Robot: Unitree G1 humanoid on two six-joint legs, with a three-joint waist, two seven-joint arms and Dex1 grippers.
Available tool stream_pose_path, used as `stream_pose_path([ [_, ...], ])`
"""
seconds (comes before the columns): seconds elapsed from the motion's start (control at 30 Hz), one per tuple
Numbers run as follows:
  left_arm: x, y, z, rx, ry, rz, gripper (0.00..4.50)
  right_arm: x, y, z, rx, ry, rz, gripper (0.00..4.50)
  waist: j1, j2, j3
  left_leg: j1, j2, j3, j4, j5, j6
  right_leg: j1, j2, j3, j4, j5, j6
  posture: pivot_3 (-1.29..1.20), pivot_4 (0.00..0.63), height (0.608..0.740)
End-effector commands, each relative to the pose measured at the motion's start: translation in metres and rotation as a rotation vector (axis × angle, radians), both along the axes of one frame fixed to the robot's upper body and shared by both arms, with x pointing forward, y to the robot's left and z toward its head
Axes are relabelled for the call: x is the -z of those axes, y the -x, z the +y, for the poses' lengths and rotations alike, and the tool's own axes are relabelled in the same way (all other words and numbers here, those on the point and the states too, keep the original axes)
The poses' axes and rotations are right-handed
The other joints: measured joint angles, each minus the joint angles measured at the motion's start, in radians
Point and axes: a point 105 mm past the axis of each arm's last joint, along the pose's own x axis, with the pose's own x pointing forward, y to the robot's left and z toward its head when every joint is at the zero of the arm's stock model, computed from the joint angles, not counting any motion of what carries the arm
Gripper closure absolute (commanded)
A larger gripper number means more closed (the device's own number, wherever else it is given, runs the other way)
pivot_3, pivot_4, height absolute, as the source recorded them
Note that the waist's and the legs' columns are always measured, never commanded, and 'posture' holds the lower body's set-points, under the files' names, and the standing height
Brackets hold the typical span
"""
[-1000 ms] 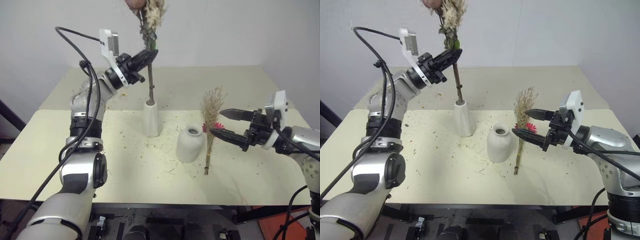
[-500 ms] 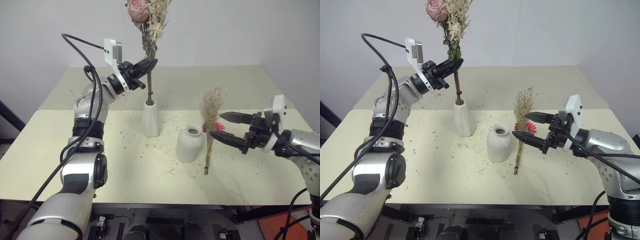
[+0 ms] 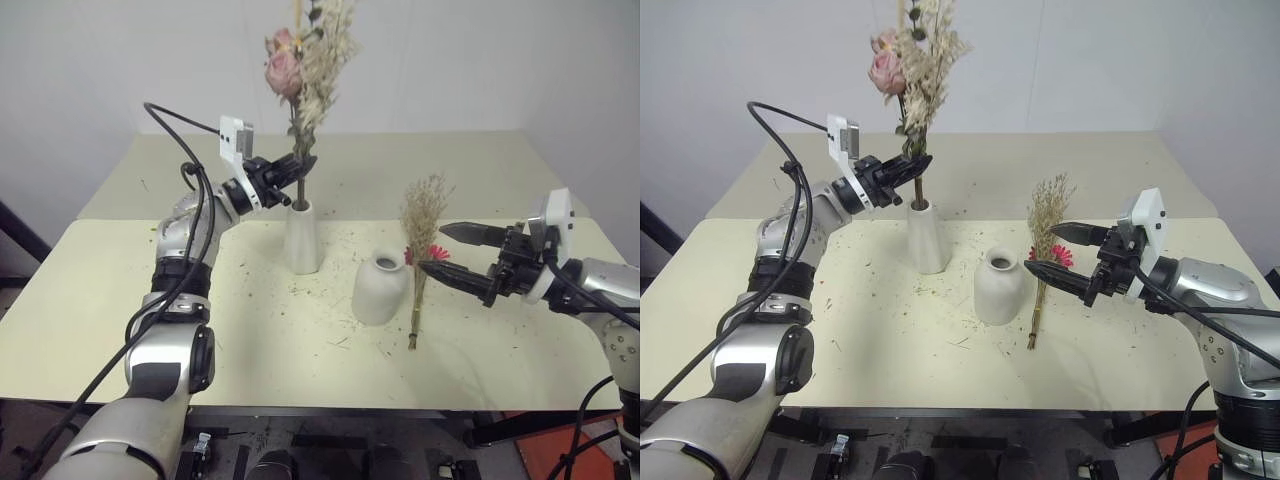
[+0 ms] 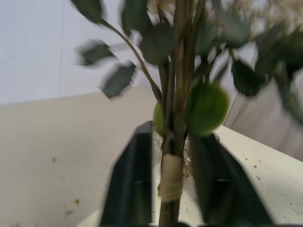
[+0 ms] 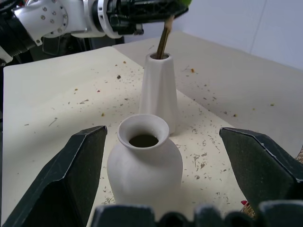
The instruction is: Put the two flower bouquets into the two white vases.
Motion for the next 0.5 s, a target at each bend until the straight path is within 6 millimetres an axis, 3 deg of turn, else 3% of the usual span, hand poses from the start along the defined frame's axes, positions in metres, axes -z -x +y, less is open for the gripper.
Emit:
stream_pose_path([
  [0.03, -0.012, 0.008, -0.001, 0.005, -0.011, -0.049, 1.97, -0.012, 0.004, 0.002, -0.009, -0.001, -0.073, 0.0, 0.001, 0.0, 0.0, 0.0, 0.0, 0.0, 0.0, 0.0, 0.0, 0.0, 0.0, 0.0, 0.0, 0.0, 0.0, 0.0, 0.15, 0.74],
  [0.27, -0.002, 0.034, 0.026, -0.014, -0.065, -0.014, 0.02, -0.007, 0.004, 0.004, -0.01, 0.003, -0.066, 0.0, -0.01, 0.0, 0.0, 0.0, 0.001, 0.0, 0.0, 0.0, 0.0, 0.0, 0.0, 0.0, 0.001, 0.0, 0.0, 0.0, 0.15, 0.74],
  [0.5, 0.012, 0.082, 0.057, 0.031, -0.219, 0.047, 0.02, -0.003, 0.005, 0.001, -0.002, 0.02, -0.05, 0.0, -0.021, 0.001, 0.0, 0.001, 0.001, -0.001, 0.0, 0.0, 0.0, 0.001, 0.0, 0.0, 0.0, 0.0, 0.0, 0.0, 0.15, 0.74],
])
